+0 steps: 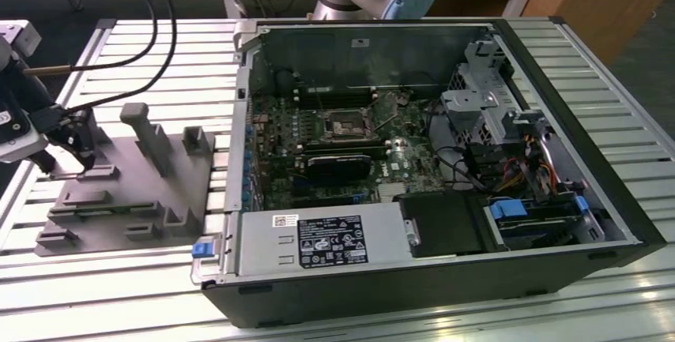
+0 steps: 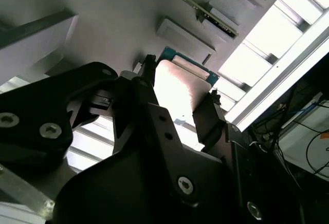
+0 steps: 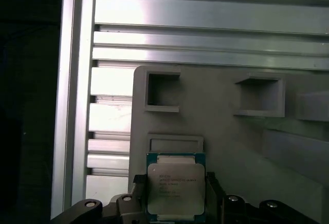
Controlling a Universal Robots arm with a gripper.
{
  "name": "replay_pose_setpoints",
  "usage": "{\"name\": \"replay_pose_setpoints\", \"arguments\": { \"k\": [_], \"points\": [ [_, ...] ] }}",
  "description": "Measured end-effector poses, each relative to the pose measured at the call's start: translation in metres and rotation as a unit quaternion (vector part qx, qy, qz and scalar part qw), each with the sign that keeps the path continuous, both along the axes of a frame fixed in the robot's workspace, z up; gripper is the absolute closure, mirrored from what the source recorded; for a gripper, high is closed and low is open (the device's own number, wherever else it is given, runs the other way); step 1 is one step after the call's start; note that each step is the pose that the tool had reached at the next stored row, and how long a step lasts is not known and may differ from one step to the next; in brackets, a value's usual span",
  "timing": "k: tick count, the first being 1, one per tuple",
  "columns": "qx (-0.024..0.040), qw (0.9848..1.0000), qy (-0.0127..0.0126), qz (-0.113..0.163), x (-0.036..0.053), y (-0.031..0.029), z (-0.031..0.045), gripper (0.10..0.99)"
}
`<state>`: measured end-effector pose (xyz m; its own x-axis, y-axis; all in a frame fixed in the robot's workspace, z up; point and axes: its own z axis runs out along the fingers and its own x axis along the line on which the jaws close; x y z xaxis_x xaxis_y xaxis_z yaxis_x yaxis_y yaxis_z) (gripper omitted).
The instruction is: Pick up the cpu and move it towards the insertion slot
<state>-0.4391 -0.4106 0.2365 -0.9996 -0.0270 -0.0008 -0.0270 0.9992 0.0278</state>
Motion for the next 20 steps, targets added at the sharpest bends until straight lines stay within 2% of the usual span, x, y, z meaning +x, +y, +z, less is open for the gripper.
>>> {"name": "replay_pose_setpoints", "arguments": {
  "k": [20],
  "points": [
    [0.0000, 1.0000, 0.0000, 0.000, 0.0000, 0.0000, 0.0296, 0.545]
  ]
}}
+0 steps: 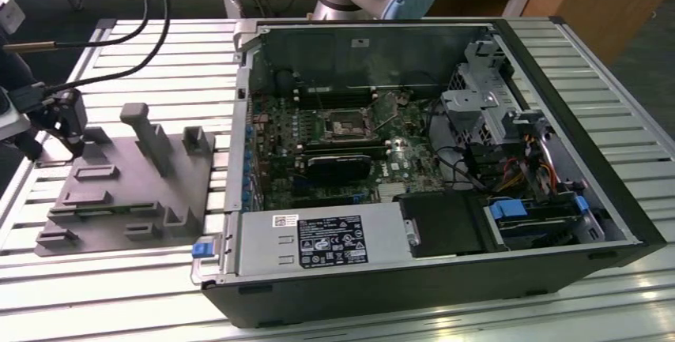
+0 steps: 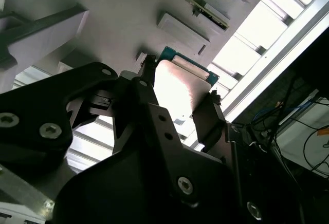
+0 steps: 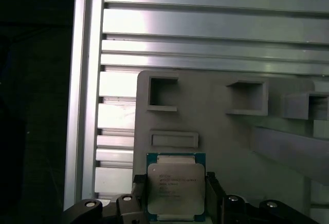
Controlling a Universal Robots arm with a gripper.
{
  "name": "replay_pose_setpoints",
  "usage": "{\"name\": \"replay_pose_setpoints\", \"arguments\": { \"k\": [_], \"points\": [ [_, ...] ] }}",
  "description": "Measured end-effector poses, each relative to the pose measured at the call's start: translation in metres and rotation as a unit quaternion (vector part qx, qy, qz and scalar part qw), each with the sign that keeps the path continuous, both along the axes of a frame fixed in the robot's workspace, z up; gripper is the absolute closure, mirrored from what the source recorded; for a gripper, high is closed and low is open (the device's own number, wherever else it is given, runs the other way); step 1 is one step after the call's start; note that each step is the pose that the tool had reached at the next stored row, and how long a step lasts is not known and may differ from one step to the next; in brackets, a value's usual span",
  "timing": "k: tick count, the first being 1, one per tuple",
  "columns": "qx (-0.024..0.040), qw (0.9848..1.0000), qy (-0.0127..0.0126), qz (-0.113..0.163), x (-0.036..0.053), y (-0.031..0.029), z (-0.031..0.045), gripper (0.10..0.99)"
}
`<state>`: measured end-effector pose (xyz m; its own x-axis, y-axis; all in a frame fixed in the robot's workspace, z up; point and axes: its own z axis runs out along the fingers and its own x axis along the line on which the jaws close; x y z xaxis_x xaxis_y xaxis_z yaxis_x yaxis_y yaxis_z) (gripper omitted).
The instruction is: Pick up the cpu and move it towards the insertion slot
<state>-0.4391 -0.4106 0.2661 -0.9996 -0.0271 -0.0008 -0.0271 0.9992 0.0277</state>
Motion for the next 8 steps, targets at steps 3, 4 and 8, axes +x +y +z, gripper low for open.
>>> {"name": "replay_pose_setpoints", "arguments": {
  "k": [3, 4, 8],
  "points": [
    [0.0000, 1.0000, 0.0000, 0.000, 0.0000, 0.0000, 0.0047, 0.545],
    [0.0000, 1.0000, -0.0001, 0.000, 0.0000, 0.0000, 0.0063, 0.545],
    [0.0000, 1.0000, 0.0000, 0.000, 0.0000, 0.0000, 0.0126, 0.545]
  ]
}}
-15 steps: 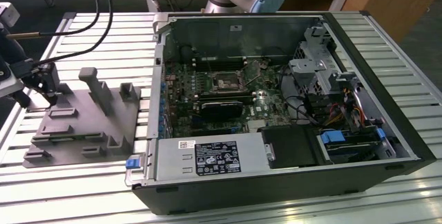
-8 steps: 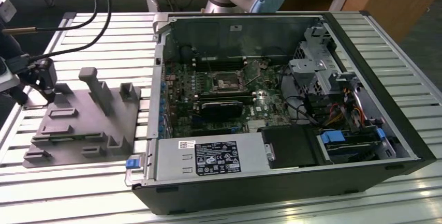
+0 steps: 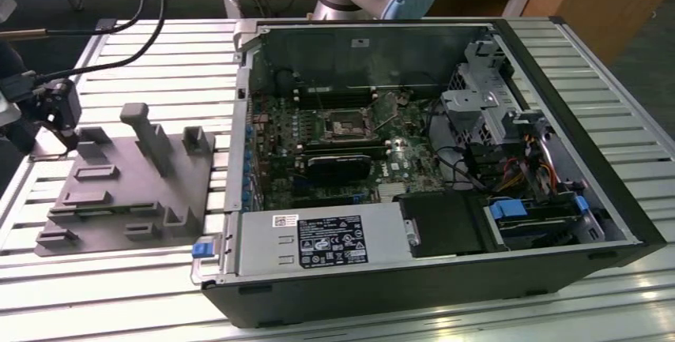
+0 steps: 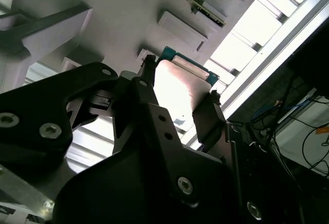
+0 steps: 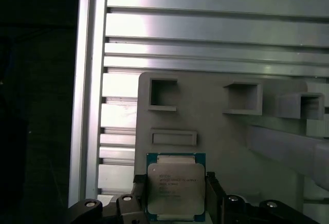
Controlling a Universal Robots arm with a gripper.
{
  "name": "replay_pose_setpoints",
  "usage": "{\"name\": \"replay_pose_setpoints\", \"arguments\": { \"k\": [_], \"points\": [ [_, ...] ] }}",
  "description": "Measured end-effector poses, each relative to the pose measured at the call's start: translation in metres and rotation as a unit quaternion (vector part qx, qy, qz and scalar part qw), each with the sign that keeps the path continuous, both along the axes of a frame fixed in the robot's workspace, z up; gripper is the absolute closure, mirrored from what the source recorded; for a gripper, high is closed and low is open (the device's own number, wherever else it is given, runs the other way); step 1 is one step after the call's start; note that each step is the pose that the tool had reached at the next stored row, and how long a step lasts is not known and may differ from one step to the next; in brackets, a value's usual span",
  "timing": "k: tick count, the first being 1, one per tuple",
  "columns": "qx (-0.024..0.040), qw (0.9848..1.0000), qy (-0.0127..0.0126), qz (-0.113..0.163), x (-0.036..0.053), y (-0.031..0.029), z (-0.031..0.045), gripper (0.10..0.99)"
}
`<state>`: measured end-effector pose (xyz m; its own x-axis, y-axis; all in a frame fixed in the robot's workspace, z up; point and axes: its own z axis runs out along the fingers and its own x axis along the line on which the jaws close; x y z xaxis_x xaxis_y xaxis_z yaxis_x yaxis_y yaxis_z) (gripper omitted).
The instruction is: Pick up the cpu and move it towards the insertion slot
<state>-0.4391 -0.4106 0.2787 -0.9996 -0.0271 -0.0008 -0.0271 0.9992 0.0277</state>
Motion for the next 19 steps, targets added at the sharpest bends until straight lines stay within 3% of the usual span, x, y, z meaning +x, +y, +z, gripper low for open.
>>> {"name": "replay_pose_setpoints", "arguments": {
  "k": [19],
  "points": [
    [0.0001, 1.0000, -0.0001, 0.000, 0.0000, 0.0000, 0.0217, 0.545]
  ]
}}
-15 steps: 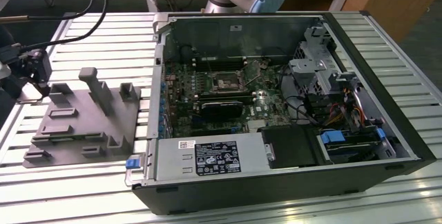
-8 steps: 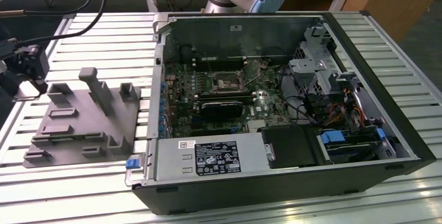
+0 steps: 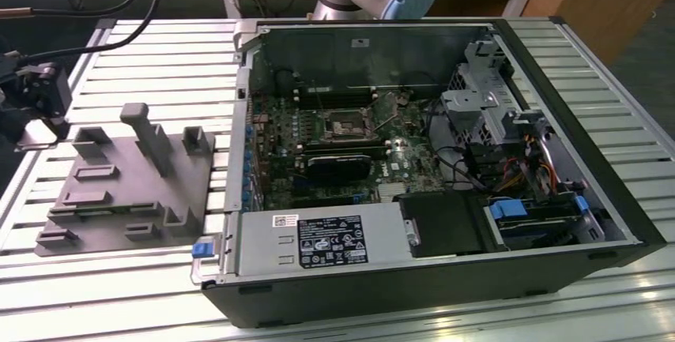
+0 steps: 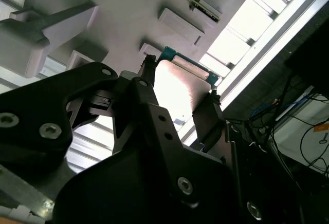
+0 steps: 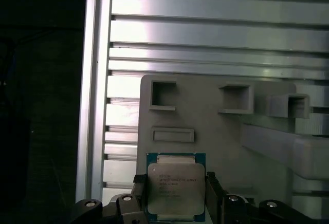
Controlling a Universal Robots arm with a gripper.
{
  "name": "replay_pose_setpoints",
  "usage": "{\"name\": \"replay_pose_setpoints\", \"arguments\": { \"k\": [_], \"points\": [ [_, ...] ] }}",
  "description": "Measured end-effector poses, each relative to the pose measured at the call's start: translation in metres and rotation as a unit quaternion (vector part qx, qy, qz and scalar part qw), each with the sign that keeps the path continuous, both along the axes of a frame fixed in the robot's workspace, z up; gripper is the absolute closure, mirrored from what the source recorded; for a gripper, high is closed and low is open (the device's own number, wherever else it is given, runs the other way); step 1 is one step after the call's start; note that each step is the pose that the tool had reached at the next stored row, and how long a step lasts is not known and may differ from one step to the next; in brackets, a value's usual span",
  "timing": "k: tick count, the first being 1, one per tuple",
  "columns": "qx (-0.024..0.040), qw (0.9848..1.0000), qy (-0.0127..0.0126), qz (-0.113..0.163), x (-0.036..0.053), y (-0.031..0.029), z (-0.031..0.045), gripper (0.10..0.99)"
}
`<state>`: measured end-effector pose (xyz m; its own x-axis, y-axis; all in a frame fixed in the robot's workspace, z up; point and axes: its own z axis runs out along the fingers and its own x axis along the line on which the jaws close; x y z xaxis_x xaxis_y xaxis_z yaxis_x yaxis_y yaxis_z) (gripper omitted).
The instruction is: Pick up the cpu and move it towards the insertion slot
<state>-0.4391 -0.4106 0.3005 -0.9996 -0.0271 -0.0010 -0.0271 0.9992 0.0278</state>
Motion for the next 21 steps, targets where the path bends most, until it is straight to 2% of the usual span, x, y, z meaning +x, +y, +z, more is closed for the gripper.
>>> {"name": "replay_pose_setpoints", "arguments": {
  "k": [21],
  "points": [
    [0.0004, 1.0000, 0.0001, 0.000, 0.0000, 0.0000, 0.0157, 0.545]
  ]
}}
